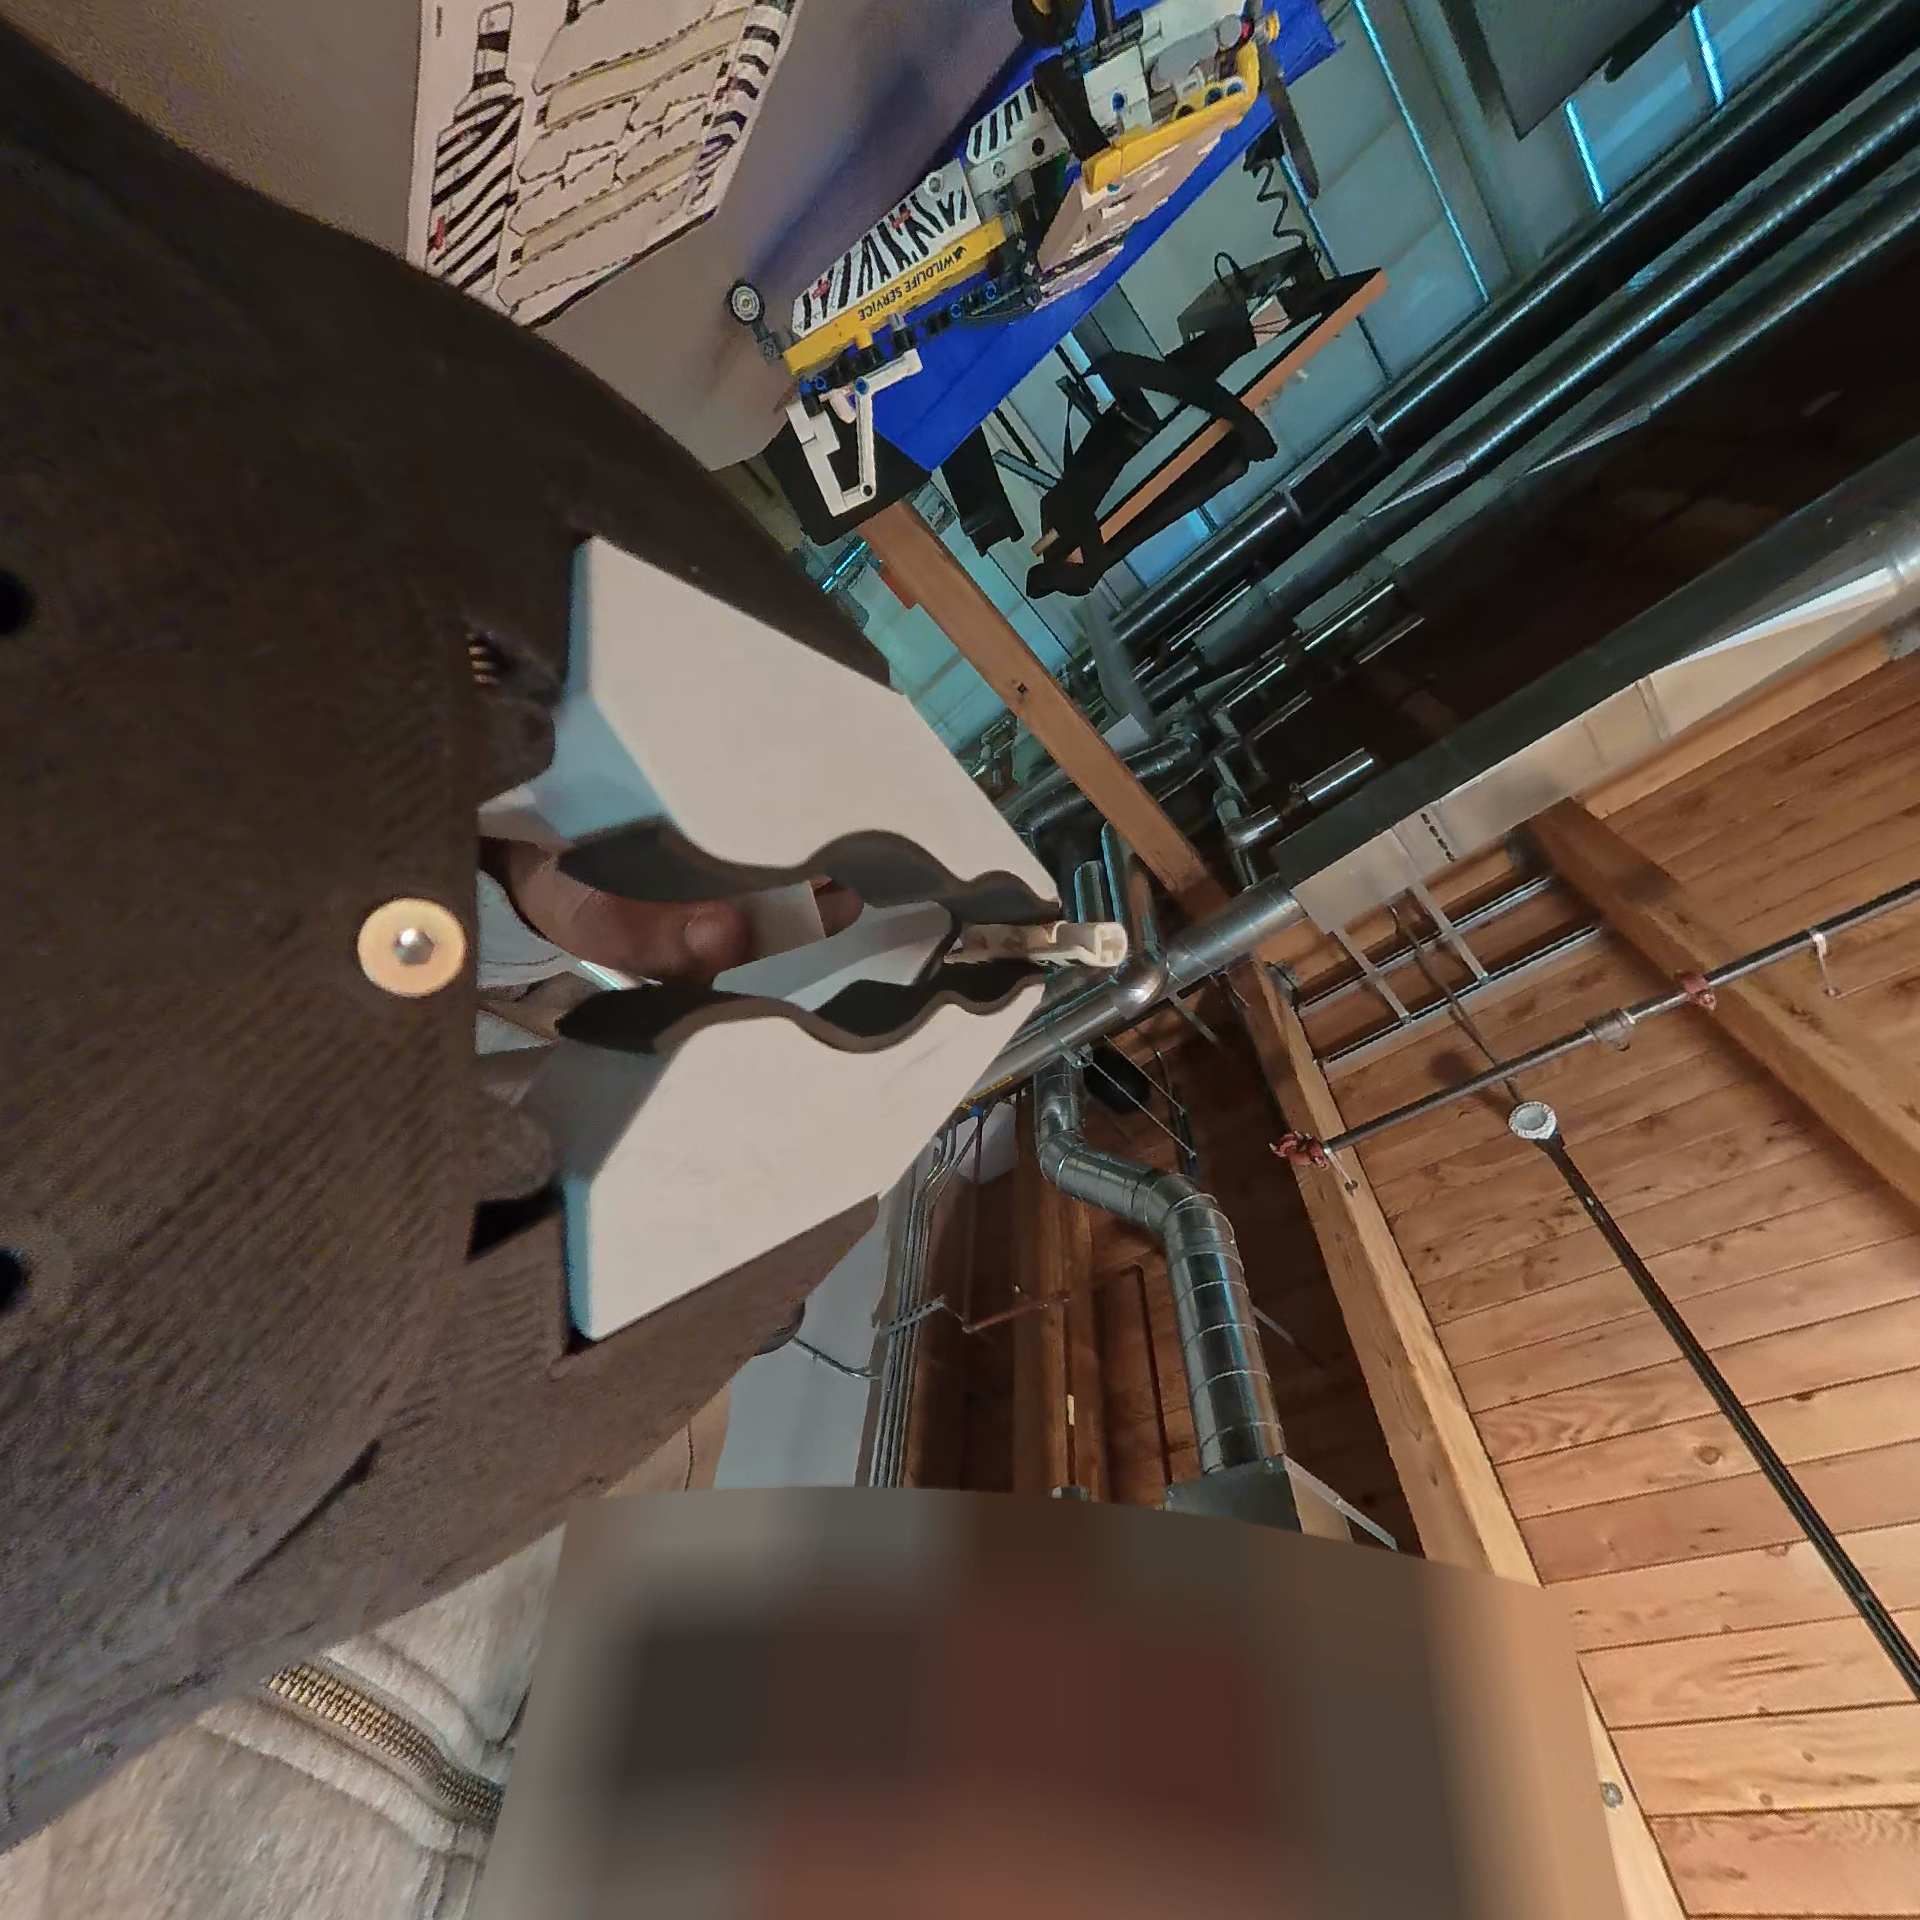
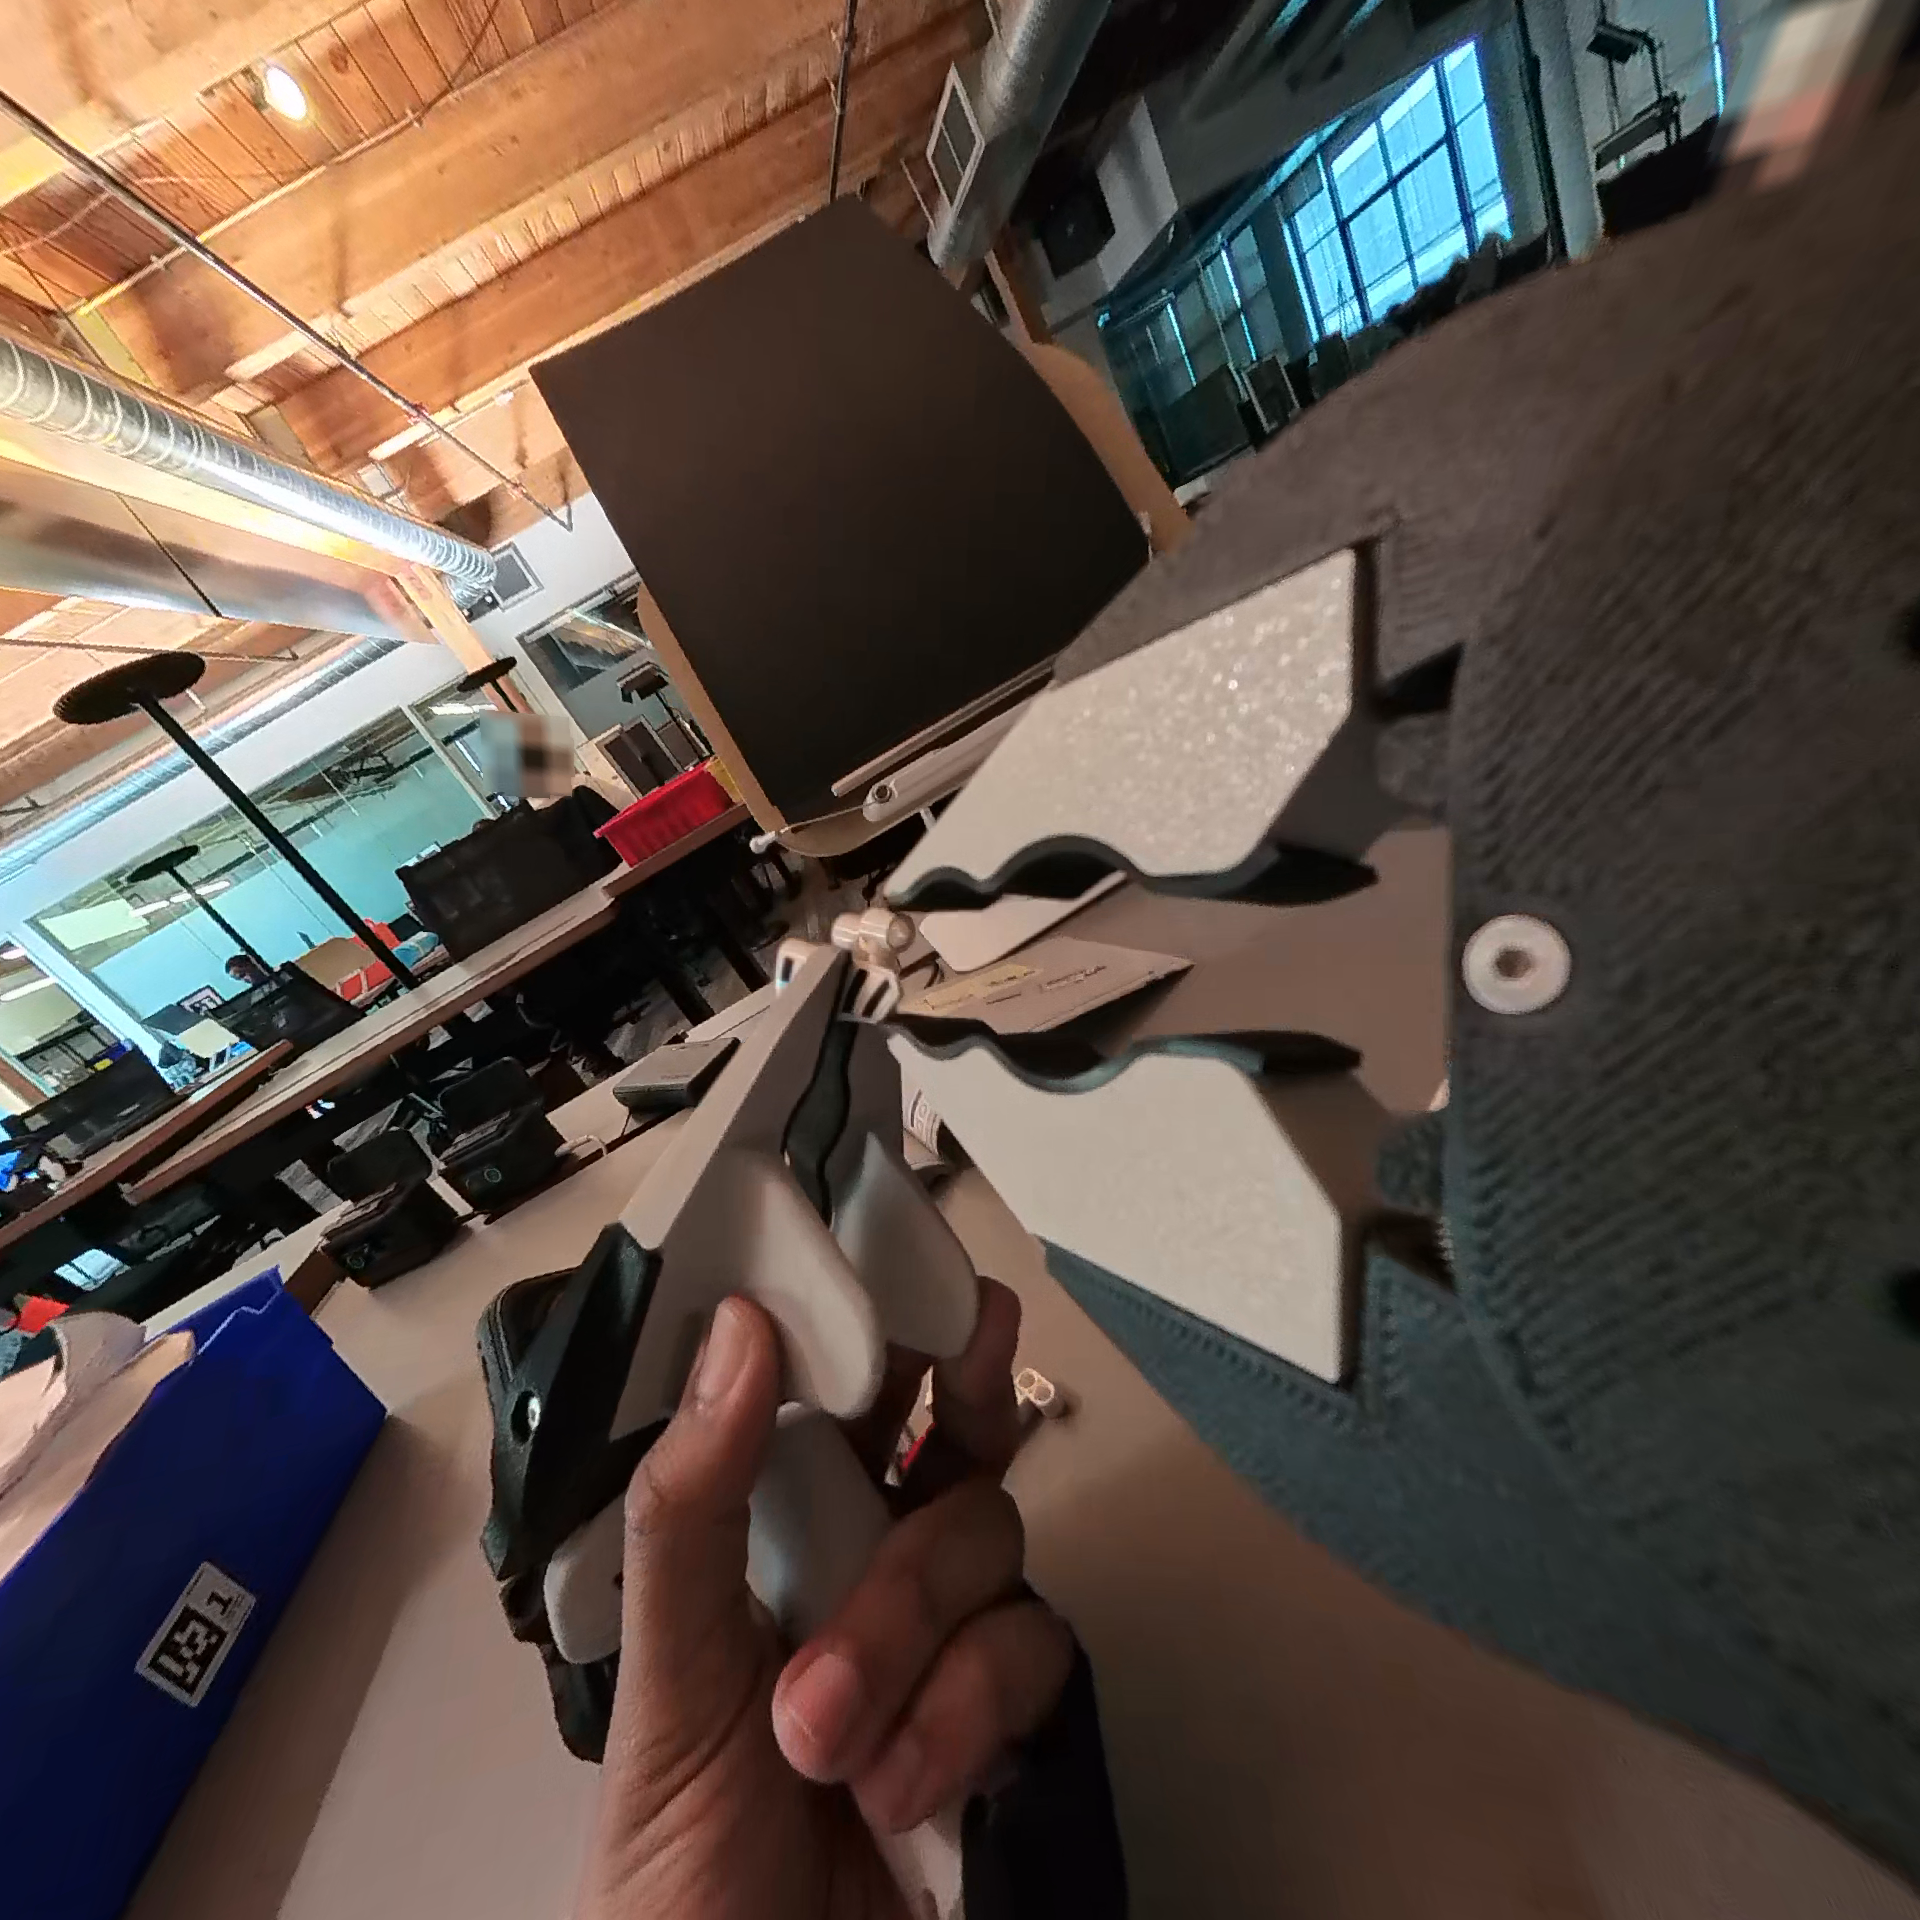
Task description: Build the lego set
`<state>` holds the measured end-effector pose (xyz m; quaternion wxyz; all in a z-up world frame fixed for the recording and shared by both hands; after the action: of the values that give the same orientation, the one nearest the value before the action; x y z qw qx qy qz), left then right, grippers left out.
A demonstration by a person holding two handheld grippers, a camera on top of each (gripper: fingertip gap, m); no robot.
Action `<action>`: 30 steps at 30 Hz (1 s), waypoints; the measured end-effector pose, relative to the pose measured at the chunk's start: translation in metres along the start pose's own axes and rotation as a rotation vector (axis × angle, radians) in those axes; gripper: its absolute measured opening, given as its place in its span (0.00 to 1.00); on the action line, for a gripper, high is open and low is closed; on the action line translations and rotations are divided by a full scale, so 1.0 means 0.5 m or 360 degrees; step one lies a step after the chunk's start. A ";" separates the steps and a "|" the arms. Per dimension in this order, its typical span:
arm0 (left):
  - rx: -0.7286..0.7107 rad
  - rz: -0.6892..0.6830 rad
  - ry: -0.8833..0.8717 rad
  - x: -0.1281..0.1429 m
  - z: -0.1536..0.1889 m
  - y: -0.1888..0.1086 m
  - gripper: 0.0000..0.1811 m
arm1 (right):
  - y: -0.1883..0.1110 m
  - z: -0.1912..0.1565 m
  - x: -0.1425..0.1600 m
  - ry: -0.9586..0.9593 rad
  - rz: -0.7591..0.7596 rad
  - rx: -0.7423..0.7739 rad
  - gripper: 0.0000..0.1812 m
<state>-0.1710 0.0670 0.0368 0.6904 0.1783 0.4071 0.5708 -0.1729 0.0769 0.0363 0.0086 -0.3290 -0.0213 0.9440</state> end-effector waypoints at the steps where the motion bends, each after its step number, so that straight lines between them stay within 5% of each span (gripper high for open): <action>1: 0.0005 0.0002 0.0002 0.000 0.001 0.000 0.04 | -0.001 0.000 -0.001 -0.0024 0.0003 0.0012 0.10; 30: 0.0063 0.0004 -0.0029 0.001 0.010 0.002 0.04 | -0.008 0.004 -0.004 -0.0070 0.0033 -0.0054 0.08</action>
<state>-0.1676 0.0689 0.0405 0.6897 0.1974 0.4118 0.5619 -0.1725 0.0810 0.0395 -0.0074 -0.3084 -0.0339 0.9506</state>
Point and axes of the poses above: each gripper's, where its closed fingertips meet, y out along the fingers, x out of its underside, z = x × y across the jaws, the point moved 1 cm from there along -y, back along the fingers, and after that the axes turned 2 degrees about y, right-handed, at the moved point
